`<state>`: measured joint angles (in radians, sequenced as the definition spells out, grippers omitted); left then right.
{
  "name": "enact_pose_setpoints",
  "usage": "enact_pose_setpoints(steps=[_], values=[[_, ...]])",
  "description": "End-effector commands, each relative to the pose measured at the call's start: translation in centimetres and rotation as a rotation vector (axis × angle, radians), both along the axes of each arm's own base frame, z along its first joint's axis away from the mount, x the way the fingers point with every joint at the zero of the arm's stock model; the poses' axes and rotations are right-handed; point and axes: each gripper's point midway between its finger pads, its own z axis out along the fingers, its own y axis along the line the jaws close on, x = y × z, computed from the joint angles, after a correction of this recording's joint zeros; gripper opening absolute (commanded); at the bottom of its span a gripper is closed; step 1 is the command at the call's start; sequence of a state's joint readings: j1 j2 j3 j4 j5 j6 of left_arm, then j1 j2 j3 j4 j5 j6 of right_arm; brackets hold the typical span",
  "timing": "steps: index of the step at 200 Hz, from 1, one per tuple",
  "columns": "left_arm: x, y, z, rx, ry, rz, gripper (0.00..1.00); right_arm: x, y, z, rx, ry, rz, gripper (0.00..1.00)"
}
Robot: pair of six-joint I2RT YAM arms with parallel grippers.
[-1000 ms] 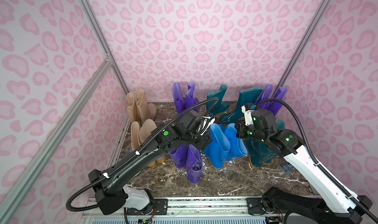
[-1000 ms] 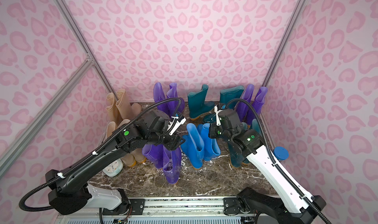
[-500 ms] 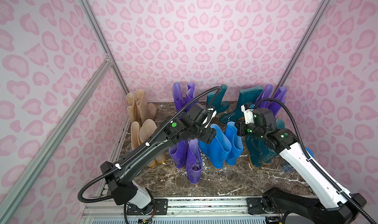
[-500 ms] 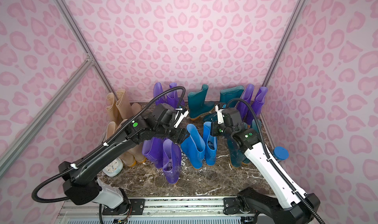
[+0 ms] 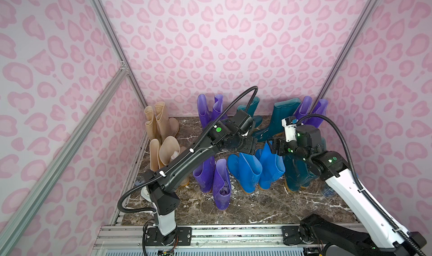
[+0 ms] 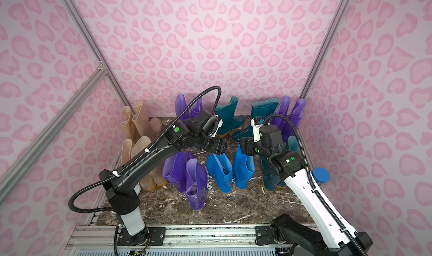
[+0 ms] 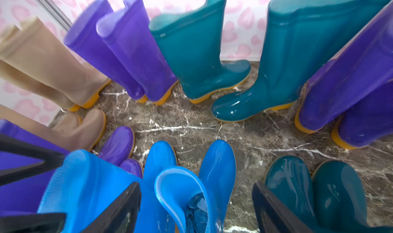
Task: Match and arrange rain boots in pairs
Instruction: Adjust the rain boot at the center of the board.
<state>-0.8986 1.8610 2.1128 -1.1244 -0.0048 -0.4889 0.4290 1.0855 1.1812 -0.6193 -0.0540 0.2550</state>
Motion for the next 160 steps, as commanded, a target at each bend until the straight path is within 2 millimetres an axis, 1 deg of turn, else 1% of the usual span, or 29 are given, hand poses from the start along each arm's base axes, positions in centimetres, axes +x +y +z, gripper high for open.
enact_pose_setpoints(steps=[1, 19, 39, 51, 54, 62, 80, 86, 88, 91, 98, 115, 124, 133, 143, 160], values=[[0.3, 0.1, -1.3, 0.062, 0.027, 0.015, 0.77, -0.1, 0.7, -1.2, -0.016, 0.021, 0.053, 0.84], [0.8, 0.1, -2.0, 0.093, 0.016, 0.027, 0.76, 0.0, 0.7, -2.9, -0.03, 0.05, 0.053, 0.83], [1.0, 0.1, -2.5, 0.108, 0.021, 0.029, 0.68, 0.1, 1.2, -4.0, -0.013, 0.076, 0.076, 0.71], [1.0, 0.1, -2.3, 0.105, 0.018, 0.03, 0.62, 0.1, 1.4, -4.0, -0.005, 0.075, 0.084, 0.63], [1.0, 0.1, -2.2, 0.103, 0.013, 0.028, 0.6, 0.1, 1.5, -4.1, -0.006, 0.077, 0.085, 0.6], [1.0, 0.0, -1.9, 0.095, 0.004, 0.023, 0.48, 0.2, 1.4, -4.1, -0.005, 0.072, 0.081, 0.51], [1.1, -0.4, -1.4, 0.081, -0.007, -0.005, 0.14, 0.1, 1.6, -3.9, 0.004, 0.068, 0.092, 0.27], [1.1, -0.7, -1.4, 0.081, -0.013, -0.022, 0.07, 0.2, 1.5, -3.8, 0.006, 0.062, 0.089, 0.18], [1.1, -0.8, -1.3, 0.08, -0.016, -0.029, 0.05, 0.2, 1.5, -3.8, 0.007, 0.062, 0.088, 0.17], [1.1, -0.9, -1.3, 0.08, -0.019, -0.043, 0.03, 0.2, 1.4, -3.7, 0.007, 0.057, 0.082, 0.13], [1.2, -1.3, -1.1, 0.081, -0.035, -0.079, 0.02, 0.4, 1.2, -3.4, 0.009, 0.046, 0.074, 0.07], [1.5, -2.5, -0.5, 0.085, -0.075, -0.176, 0.02, 0.6, 1.4, -2.7, 0.03, 0.027, 0.072, 0.0], [1.5, -3.1, -0.1, 0.084, -0.089, -0.228, 0.02, 0.7, 1.7, -2.6, 0.046, 0.02, 0.082, 0.0], [1.6, -3.4, 0.0, 0.091, -0.093, -0.244, 0.02, 0.8, 1.8, -2.5, 0.058, 0.015, 0.08, 0.0], [1.5, -3.8, -0.3, 0.104, -0.09, -0.274, 0.02, 0.9, 2.1, -2.3, 0.066, 0.01, 0.087, 0.0], [2.2, -3.4, -1.1, 0.147, -0.103, -0.249, 0.02, 1.2, 2.0, -2.2, 0.07, 0.002, 0.081, 0.0]])
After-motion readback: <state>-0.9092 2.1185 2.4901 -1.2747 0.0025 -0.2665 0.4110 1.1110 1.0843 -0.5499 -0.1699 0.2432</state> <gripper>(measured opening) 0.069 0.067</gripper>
